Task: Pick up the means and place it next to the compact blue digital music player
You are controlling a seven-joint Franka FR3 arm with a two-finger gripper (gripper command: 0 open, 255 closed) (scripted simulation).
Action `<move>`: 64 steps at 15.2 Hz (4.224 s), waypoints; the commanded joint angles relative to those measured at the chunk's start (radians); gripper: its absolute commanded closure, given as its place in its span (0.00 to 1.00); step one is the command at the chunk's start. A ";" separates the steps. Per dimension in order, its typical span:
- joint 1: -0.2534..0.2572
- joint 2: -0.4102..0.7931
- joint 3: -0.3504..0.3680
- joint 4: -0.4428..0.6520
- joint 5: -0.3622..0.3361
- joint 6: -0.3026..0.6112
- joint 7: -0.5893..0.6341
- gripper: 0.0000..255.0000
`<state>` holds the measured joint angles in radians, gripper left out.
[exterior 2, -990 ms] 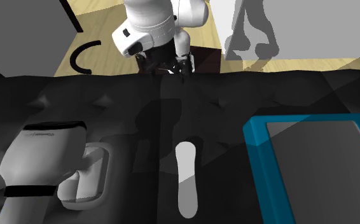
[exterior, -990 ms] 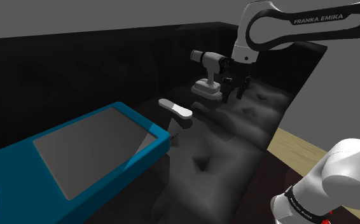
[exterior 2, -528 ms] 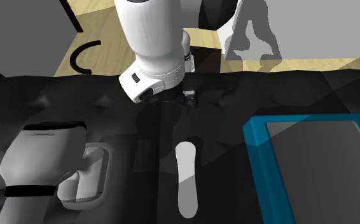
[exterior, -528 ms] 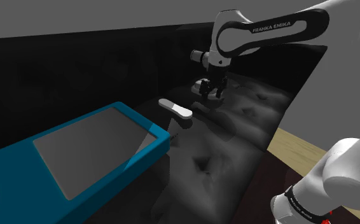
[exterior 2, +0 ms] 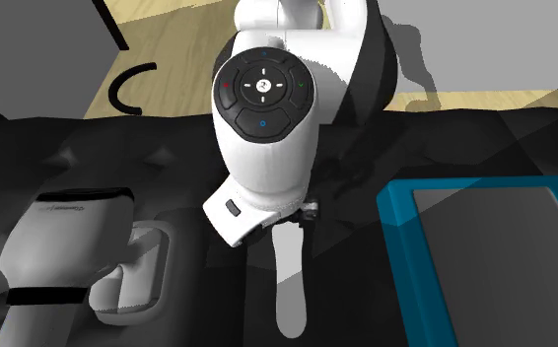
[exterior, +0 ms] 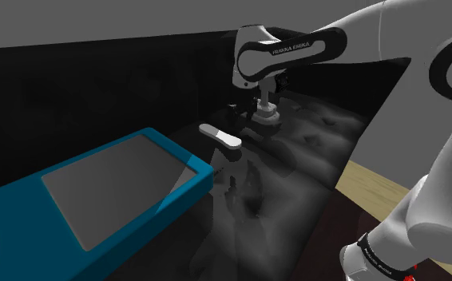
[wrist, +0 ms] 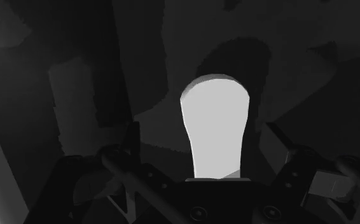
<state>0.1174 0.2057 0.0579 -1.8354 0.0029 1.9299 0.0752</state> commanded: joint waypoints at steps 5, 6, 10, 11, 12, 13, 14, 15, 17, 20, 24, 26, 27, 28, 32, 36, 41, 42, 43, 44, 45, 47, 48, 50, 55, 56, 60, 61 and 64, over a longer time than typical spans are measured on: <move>0.039 0.241 0.015 0.263 -0.048 -0.014 0.002 0.00; 0.047 0.283 0.016 0.314 -0.056 -0.022 0.000 0.00; 0.047 0.294 0.015 0.290 -0.058 0.014 0.001 0.00; 0.047 0.297 0.015 0.281 -0.058 0.026 0.001 0.00; 0.047 0.301 0.015 0.272 -0.059 0.038 0.002 0.00; 0.047 0.304 0.015 0.264 -0.059 0.050 0.002 0.00; 0.046 0.310 0.014 0.251 -0.060 0.069 0.003 0.00; 0.046 0.310 0.014 0.251 -0.060 0.069 0.002 0.00; 0.046 0.310 0.014 0.251 -0.060 0.069 0.003 0.00; 0.046 0.310 0.014 0.251 -0.060 0.069 0.003 0.00; 0.046 0.310 0.014 0.251 -0.060 0.069 0.003 1.00; 0.046 0.310 0.014 0.251 -0.060 0.069 0.002 1.00; 0.046 0.310 0.014 0.250 -0.060 0.069 0.002 1.00; 0.046 0.310 0.014 0.250 -0.060 0.069 0.002 1.00; 0.046 0.310 0.014 0.251 -0.060 0.069 0.003 1.00; 0.046 0.289 0.015 0.273 -0.058 0.025 0.001 1.00; 0.046 0.267 0.016 0.308 -0.055 -0.031 -0.001 1.00; 0.046 0.262 0.017 0.315 -0.055 -0.043 -0.002 1.00; 0.046 0.259 0.017 0.323 -0.055 -0.054 -0.002 1.00; 0.046 0.256 0.017 0.331 -0.054 -0.066 -0.003 1.00; 0.046 0.252 0.017 0.340 -0.054 -0.078 -0.003 1.00; 0.046 0.246 0.017 0.358 -0.053 -0.102 -0.004 1.00; 0.046 0.244 0.018 0.367 -0.053 -0.114 -0.004 1.00; 0.046 0.239 0.018 0.387 -0.052 -0.139 -0.005 1.00; 0.047 0.231 0.018 0.443 -0.051 -0.202 -0.007 1.00; 0.048 0.230 0.018 0.455 -0.051 -0.215 -0.007 1.00; 0.049 0.230 0.019 0.508 -0.051 -0.268 -0.008 1.00; 0.049 0.230 0.019 0.522 -0.051 -0.282 -0.009 1.00; 0.050 0.234 0.019 0.568 -0.051 -0.324 -0.009 1.00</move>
<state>0.1677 0.4402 0.0770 -1.2770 -0.0480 1.6161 0.0668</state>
